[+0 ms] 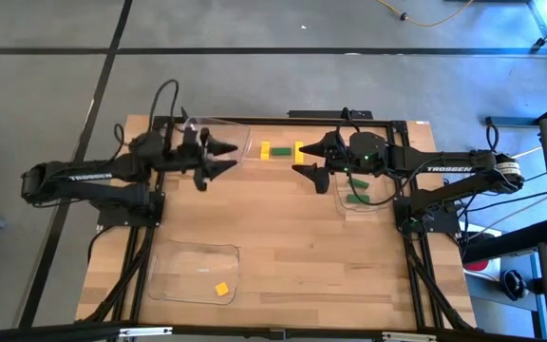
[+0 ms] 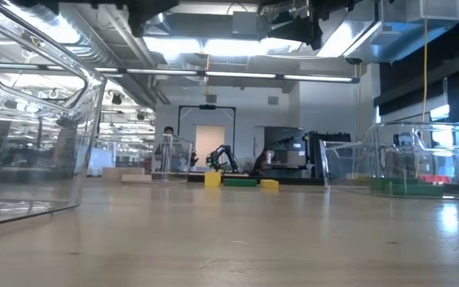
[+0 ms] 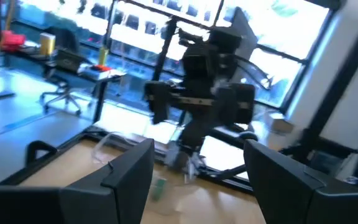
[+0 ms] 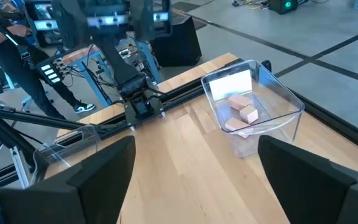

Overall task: Sort & place blocks by color
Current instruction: Put the right yellow block into the bottom left transparent bin

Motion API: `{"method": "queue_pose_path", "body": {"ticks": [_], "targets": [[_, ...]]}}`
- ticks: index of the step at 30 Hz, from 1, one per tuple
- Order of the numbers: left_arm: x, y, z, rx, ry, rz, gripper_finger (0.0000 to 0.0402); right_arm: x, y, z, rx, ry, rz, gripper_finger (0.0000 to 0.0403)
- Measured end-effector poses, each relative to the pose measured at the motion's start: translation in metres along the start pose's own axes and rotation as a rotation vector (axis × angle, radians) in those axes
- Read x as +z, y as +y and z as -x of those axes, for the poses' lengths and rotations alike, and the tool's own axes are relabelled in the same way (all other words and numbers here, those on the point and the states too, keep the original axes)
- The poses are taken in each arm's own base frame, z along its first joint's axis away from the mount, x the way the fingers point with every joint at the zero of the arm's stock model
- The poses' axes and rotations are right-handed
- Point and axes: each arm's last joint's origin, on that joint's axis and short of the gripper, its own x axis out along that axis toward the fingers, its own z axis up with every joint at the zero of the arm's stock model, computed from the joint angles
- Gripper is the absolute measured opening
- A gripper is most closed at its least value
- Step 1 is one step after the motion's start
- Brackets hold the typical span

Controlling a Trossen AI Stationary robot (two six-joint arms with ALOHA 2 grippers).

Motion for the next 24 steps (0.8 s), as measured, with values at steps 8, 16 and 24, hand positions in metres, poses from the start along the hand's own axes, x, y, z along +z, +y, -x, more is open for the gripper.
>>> {"method": "queue_pose_path", "body": {"ticks": [8,16,24], "targets": [[-0.010,-0.006,0.015,-0.026,-0.024,-0.054,0.0235,0.000,0.000,0.000,0.001,-0.002,0.000,0.0340],[-0.010,-0.006,0.015,-0.026,-0.025,-0.150,0.0234,0.000,0.000,0.000,0.002,-0.004,0.000,0.0340],[-0.010,-0.006,0.015,-0.024,-0.026,-0.235,0.0234,0.000,0.000,0.000,0.003,-0.005,-0.001,0.0340]]}}
